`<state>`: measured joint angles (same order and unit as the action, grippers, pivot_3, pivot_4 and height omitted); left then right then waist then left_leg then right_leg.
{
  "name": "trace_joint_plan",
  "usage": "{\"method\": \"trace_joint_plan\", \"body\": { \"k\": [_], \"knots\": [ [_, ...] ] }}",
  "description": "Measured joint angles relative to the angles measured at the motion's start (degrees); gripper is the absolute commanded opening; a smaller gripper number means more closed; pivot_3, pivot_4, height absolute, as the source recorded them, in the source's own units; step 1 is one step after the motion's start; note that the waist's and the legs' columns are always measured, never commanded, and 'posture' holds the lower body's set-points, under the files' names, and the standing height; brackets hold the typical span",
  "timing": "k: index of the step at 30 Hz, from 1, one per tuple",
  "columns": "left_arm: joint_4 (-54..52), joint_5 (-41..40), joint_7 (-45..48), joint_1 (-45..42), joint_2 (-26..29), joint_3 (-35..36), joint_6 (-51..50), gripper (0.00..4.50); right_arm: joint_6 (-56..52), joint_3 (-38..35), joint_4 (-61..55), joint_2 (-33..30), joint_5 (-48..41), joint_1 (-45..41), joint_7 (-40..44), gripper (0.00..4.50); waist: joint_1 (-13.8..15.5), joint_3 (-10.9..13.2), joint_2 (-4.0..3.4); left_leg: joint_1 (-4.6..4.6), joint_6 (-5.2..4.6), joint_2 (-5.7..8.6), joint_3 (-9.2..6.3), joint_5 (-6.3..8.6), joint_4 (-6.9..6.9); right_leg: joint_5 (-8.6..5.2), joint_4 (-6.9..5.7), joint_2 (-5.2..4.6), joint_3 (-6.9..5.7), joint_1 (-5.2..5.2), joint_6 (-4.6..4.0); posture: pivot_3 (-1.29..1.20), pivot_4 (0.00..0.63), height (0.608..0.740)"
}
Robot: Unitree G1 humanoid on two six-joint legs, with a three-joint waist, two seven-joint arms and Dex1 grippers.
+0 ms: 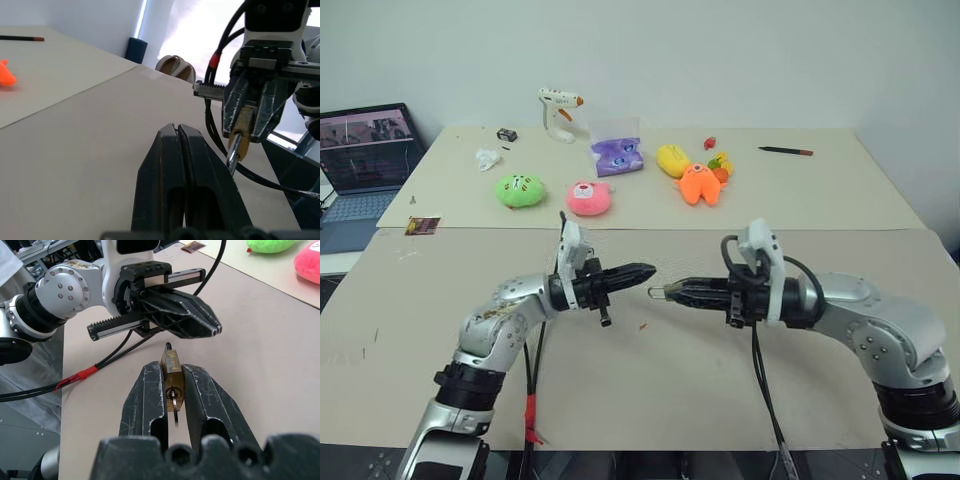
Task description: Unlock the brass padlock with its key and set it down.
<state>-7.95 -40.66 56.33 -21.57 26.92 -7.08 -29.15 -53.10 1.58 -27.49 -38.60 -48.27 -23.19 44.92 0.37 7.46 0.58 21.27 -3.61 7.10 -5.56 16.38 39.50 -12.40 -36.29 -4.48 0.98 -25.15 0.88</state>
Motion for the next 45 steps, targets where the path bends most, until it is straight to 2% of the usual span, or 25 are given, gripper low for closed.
{"method": "trace_joint_plan", "body": {
  "k": [4, 19, 24, 28, 31, 37, 42, 45],
  "knots": [
    [-3.6, -0.4, -0.2, 2.0, -0.2, -0.4, -2.7, 0.11, 0.0, 0.1, 0.1, 0.0, 0.4, 0.0, 0.1, 0.09, 0.3, 0.0, 0.00, 0.00, 0.00, 0.00, 0.00, 0.00, 0.00, 0.00, 0.02, 0.00, 0.00, 0.02, 0.00, 0.00, 0.150, 0.740],
    [-5.1, -1.6, -0.6, 3.3, -0.9, 0.6, -6.0, 0.11, 0.2, -0.2, 2.8, 0.0, 1.1, -0.5, 0.7, 0.09, 0.3, 0.0, 0.00, 0.00, 0.01, -0.01, 0.00, 0.00, 0.00, 0.00, 0.03, 0.00, 0.00, 0.02, -0.01, 0.00, 0.150, 0.740],
    [-3.1, -2.8, -2.7, 1.7, -2.6, 4.1, -6.5, 0.11, 0.2, -0.7, 3.5, -0.3, 1.0, -0.5, 1.2, 0.09, 0.3, 0.0, 0.00, 0.00, 0.01, -0.01, -0.01, 0.00, 0.01, 0.00, 0.04, 0.00, -0.01, 0.02, -0.01, 0.00, 0.150, 0.740],
    [-2.5, -4.4, -2.8, 0.7, -1.6, 7.6, -7.4, 1.03, 1.3, -2.5, 5.5, -2.6, 1.5, 1.8, 3.9, 0.09, 0.3, 0.0, 0.01, 0.00, 0.00, 0.00, 0.00, 0.00, 0.01, 0.00, 0.07, -0.02, -0.02, 0.04, 0.00, 0.00, 0.150, 0.740],
    [-2.5, -4.2, -0.7, 2.0, 0.7, 7.6, -7.5, 2.22, 2.9, -2.7, 8.0, -3.8, 3.1, 3.0, 5.8, 0.09, 0.2, 0.0, 0.00, 0.00, 0.00, 0.00, 0.00, 0.00, 0.00, 0.00, 0.07, -0.01, -0.01, 0.02, 0.00, 0.00, 0.150, 0.740],
    [-2.3, 4.9, 8.3, 6.8, 9.3, 4.6, 1.1, 4.36, 8.2, -2.6, 9.6, -6.3, 7.2, 3.9, 10.2, 0.09, 0.2, 0.0, -0.04, -0.05, 0.06, -0.04, 0.01, -0.03, -0.11, -0.02, 0.10, -0.02, 0.03, 0.04, -0.04, 0.00, 0.150, 0.740],
    [0.2, 10.3, 13.0, 7.9, 12.8, 4.0, 8.0, 4.45, 9.0, -0.9, 9.7, -6.1, 8.8, 3.3, 11.3, 0.09, 0.4, 0.0, -0.05, -0.04, 0.04, -0.04, 0.00, -0.01, -0.13, -0.02, 0.15, -0.05, 0.01, 0.03, -0.04, 0.00, 0.150, 0.740],
    [0.6, 12.8, 13.5, 9.0, 13.6, 3.8, 11.3, 4.45, 6.1, 2.2, 11.4, -2.8, 8.9, -0.6, 10.1, 0.09, 0.1, 0.0, -0.06, -0.03, 0.04, -0.05, 0.02, -0.01, -0.16, -0.01, 0.16, -0.05, 0.04, 0.01, -0.05, 0.00, 0.150, 0.740]
  ]
}}
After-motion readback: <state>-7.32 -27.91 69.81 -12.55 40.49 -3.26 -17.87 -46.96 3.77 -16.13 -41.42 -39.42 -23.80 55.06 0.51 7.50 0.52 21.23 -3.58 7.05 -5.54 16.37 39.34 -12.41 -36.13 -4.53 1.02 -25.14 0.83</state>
